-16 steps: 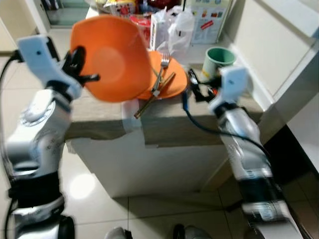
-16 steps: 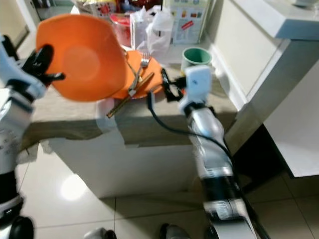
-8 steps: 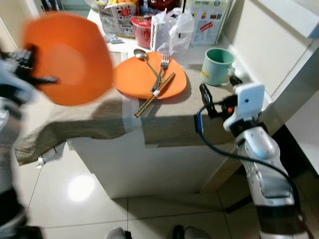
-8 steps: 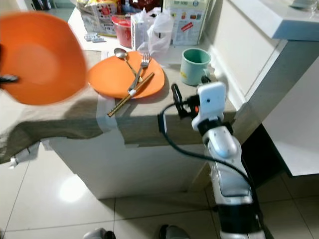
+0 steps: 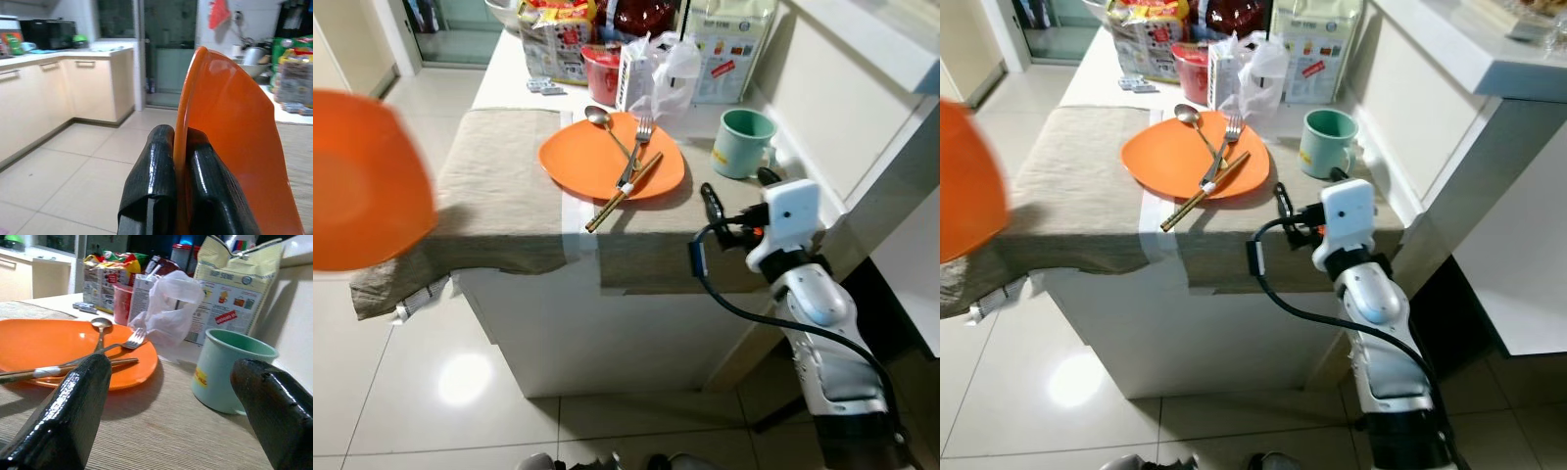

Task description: Setting the table

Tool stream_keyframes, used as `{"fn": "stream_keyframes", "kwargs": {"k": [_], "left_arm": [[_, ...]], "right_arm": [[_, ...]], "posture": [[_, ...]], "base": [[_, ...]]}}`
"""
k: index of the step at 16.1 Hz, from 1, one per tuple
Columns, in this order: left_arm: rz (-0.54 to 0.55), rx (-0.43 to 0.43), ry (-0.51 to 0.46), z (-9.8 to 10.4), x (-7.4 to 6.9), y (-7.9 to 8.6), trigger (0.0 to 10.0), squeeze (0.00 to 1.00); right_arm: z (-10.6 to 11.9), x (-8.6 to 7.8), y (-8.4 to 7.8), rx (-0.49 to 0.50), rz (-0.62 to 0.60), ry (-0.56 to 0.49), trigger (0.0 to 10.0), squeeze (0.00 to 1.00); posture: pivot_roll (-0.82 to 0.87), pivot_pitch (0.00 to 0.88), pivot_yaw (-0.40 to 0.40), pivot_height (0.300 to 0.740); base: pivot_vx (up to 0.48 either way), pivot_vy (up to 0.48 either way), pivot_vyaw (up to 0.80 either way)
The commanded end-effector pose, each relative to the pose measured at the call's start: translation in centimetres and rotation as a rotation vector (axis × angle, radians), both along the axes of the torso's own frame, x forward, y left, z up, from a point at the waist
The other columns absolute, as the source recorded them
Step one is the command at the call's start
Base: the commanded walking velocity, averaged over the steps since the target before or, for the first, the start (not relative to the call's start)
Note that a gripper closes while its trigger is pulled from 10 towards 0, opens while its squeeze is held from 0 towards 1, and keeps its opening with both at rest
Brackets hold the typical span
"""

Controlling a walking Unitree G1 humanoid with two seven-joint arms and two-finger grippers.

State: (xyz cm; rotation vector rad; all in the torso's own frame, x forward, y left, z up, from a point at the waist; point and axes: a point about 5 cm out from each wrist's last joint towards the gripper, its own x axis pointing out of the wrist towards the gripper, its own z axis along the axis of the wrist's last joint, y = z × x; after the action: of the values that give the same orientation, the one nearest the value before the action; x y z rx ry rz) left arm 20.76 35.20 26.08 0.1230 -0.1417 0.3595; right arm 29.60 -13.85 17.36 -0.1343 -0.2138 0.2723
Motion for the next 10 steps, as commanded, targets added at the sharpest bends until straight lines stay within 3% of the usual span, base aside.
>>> {"fn": "stream_keyframes", "kwargs": {"k": [1,6,8,9,10], "left_arm": [[0.016,0.023,0.003,0.3,-0.3,0.3,0.0,0.00],[-0.045,-0.056,-0.043,-0.6,0.6,-2.4,0.0,0.00],[-0.089,-0.065,-0.077,0.0,1.6,-4.5,0.0,0.00],[-0.127,-0.085,-0.085,0.0,3.1,-6.3,0.0,0.00],[-0.142,-0.086,-0.080,0.0,3.7,-7.1,0.0,0.00]], "right_arm": [[0.0,0.2,0.1,-0.006,0.014,-0.003,10.0,0.00],[-0.1,0.6,0.8,0.000,0.032,-0.007,10.0,0.00],[-0.3,0.7,1.2,0.006,0.043,-0.004,10.0,0.00],[-0.5,1.0,1.5,0.028,0.045,0.012,10.0,0.00],[-0.6,1.1,1.7,0.036,0.046,0.016,10.0,0.00]], "posture": [[0.00,0.038,-0.047,0.740],[0.01,0.037,-0.045,0.740],[0.01,0.037,-0.043,0.740],[0.02,0.040,-0.032,0.740],[0.02,0.045,-0.033,0.740]], "base": [[0.000,0.000,0.00],[0.000,0.000,0.00],[0.000,0.000,0.00],[0.000,0.000,0.00],[0.000,0.000,0.00]]}}
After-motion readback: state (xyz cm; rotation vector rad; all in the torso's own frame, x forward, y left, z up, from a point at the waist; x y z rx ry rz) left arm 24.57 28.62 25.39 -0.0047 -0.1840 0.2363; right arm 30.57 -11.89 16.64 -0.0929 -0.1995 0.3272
